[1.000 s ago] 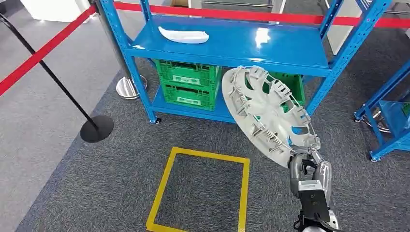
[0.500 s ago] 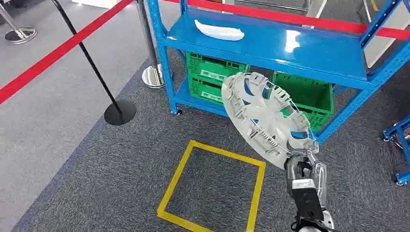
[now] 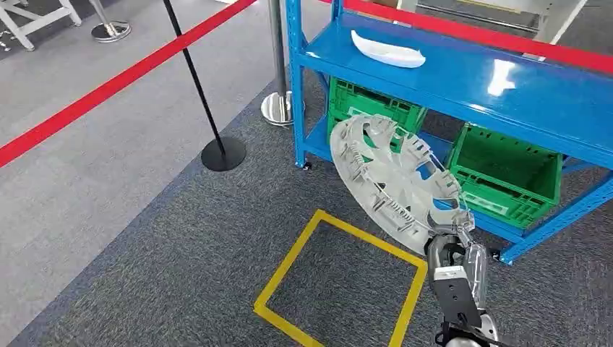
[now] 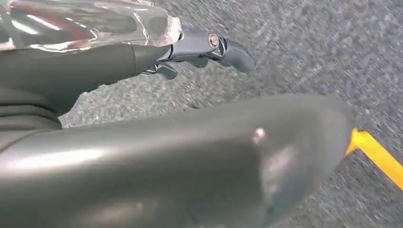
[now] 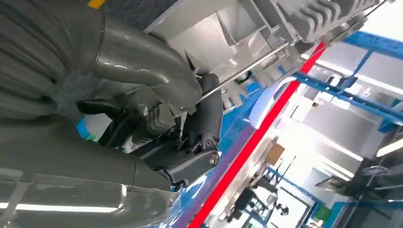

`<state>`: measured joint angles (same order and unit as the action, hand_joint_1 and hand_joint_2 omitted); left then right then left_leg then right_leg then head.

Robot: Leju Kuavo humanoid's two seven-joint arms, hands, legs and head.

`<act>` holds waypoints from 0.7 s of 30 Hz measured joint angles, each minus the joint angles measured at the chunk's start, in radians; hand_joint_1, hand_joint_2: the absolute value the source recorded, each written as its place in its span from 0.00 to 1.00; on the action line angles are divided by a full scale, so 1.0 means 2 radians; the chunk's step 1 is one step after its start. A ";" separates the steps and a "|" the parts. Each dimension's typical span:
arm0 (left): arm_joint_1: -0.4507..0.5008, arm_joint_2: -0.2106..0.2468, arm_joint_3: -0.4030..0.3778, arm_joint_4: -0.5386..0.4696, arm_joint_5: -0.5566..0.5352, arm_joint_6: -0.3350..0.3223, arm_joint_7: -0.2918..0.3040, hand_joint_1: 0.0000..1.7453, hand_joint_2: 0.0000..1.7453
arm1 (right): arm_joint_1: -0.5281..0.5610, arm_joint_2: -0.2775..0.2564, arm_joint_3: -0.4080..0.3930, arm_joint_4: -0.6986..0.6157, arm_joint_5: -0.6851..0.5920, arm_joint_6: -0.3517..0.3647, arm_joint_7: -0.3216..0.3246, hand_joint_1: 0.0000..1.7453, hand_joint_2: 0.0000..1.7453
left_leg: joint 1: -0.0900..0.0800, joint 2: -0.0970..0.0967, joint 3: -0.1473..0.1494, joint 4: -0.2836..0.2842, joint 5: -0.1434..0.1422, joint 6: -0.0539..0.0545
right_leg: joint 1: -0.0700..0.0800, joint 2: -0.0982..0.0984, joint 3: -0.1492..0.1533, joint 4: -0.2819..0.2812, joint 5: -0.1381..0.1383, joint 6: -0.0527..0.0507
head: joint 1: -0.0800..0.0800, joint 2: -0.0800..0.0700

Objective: Take the parts from the cabinet and place them on the table.

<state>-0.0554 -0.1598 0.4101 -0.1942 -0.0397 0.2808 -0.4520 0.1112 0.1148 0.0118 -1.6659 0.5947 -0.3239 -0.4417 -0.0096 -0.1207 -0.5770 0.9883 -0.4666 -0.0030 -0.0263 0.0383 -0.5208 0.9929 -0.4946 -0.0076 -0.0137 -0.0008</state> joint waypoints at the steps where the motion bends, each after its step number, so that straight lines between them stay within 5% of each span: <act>1: 0.000 -0.001 0.000 0.000 -0.001 0.006 0.001 0.00 0.00 | 0.000 0.000 0.000 0.000 0.001 -0.001 0.000 1.00 1.00 | -0.001 0.029 -0.011 0.023 -0.016 -0.003 | -0.001 -0.006 0.000 0.000 0.000 -0.003 | -0.008 0.000; 3: -0.001 0.000 0.000 0.000 -0.001 0.021 0.006 0.00 0.00 | 0.000 -0.001 -0.001 0.001 0.001 -0.004 0.000 1.00 1.00 | 0.002 0.055 -0.051 0.101 -0.053 -0.009 | 0.000 -0.020 -0.001 0.000 0.000 -0.003 | -0.011 0.000; 5: 0.000 -0.001 0.000 0.000 -0.004 0.033 0.011 0.00 0.00 | -0.001 -0.002 0.000 0.004 0.003 -0.005 -0.001 1.00 1.00 | 0.005 0.058 -0.081 0.162 -0.069 -0.012 | 0.001 -0.036 -0.002 0.000 -0.001 -0.003 | -0.013 0.000; 6: 0.000 -0.001 0.000 0.000 -0.007 0.039 0.014 0.00 0.00 | -0.002 -0.002 0.001 0.006 0.004 -0.005 -0.001 1.00 1.00 | 0.006 0.058 -0.077 0.152 -0.059 -0.012 | 0.000 -0.042 -0.001 0.000 -0.001 -0.003 | -0.013 0.000; 8: 0.000 -0.001 -0.001 0.000 -0.013 0.051 0.017 0.00 0.00 | -0.005 -0.003 0.006 0.008 0.007 -0.007 -0.001 1.00 1.00 | 0.006 0.065 -0.035 0.070 -0.016 -0.011 | 0.001 -0.052 0.000 0.000 -0.002 -0.002 | -0.013 0.000; 9: 0.000 -0.001 -0.002 0.000 -0.018 0.058 0.018 0.00 0.00 | -0.006 -0.003 0.008 0.008 0.008 -0.011 -0.001 1.00 1.00 | 0.005 0.079 -0.006 0.020 0.002 -0.008 | 0.001 -0.057 0.002 0.000 -0.003 0.000 | -0.014 0.000; 10: -0.001 -0.001 -0.003 0.000 -0.022 0.065 0.021 0.00 0.00 | -0.005 -0.004 0.010 0.008 0.009 -0.015 -0.001 1.00 1.00 | 0.000 0.102 0.009 -0.009 -0.002 -0.005 | 0.003 -0.062 0.003 0.000 -0.005 0.003 | -0.013 0.000; 14: -0.001 -0.001 -0.007 0.000 -0.034 0.127 0.037 0.00 0.00 | -0.006 -0.008 0.015 0.008 0.009 -0.022 -0.001 1.00 1.00 | -0.002 0.079 0.003 -0.006 0.001 0.005 | 0.004 -0.078 0.008 -0.004 -0.006 0.014 | -0.012 0.000; 15: -0.001 -0.001 -0.009 0.000 -0.038 0.143 0.038 0.00 0.00 | -0.005 -0.009 0.017 0.008 0.009 -0.023 -0.001 1.00 1.00 | 0.005 0.074 0.008 -0.012 0.005 0.010 | 0.002 -0.075 0.007 -0.001 -0.011 0.017 | -0.012 0.000; 17: -0.002 -0.002 -0.010 0.000 -0.039 0.158 0.040 0.00 0.00 | -0.004 -0.010 0.019 0.007 0.010 -0.026 -0.001 1.00 1.00 | 0.005 0.064 0.007 -0.012 0.007 0.015 | 0.002 -0.034 -0.013 0.047 -0.041 0.018 | -0.007 0.000; 19: -0.003 -0.003 -0.012 0.000 -0.043 0.154 0.041 0.00 0.00 | -0.001 -0.013 0.020 0.007 0.010 -0.027 0.000 1.00 1.00 | 0.004 0.051 0.005 -0.011 0.007 0.016 | 0.003 -0.023 -0.055 0.136 -0.079 0.019 | -0.003 0.000; 20: -0.003 -0.003 -0.012 0.000 -0.044 0.142 0.043 0.00 0.00 | 0.002 -0.013 0.020 0.007 0.011 -0.027 0.000 1.00 1.00 | 0.003 0.044 0.005 -0.011 0.007 0.016 | 0.003 -0.021 -0.069 0.162 -0.082 0.019 | -0.004 0.000; 21: -0.002 -0.002 -0.013 0.000 -0.046 0.124 0.047 0.00 0.00 | 0.005 -0.013 0.021 0.007 0.013 -0.027 0.002 1.00 1.00 | 0.003 0.036 0.005 -0.010 0.007 0.016 | 0.003 -0.021 -0.070 0.158 -0.072 0.018 | -0.003 0.000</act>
<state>-0.0601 -0.1644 0.3834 -0.1934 -0.1309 0.5290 -0.3574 0.1210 0.0885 0.0538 -1.6510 0.6207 -0.3788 -0.4383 -0.0029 -0.0477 -0.5660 0.9689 -0.4529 0.0294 -0.0211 -0.0038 -0.6600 1.3095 -0.6392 0.0279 -0.0206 -0.0008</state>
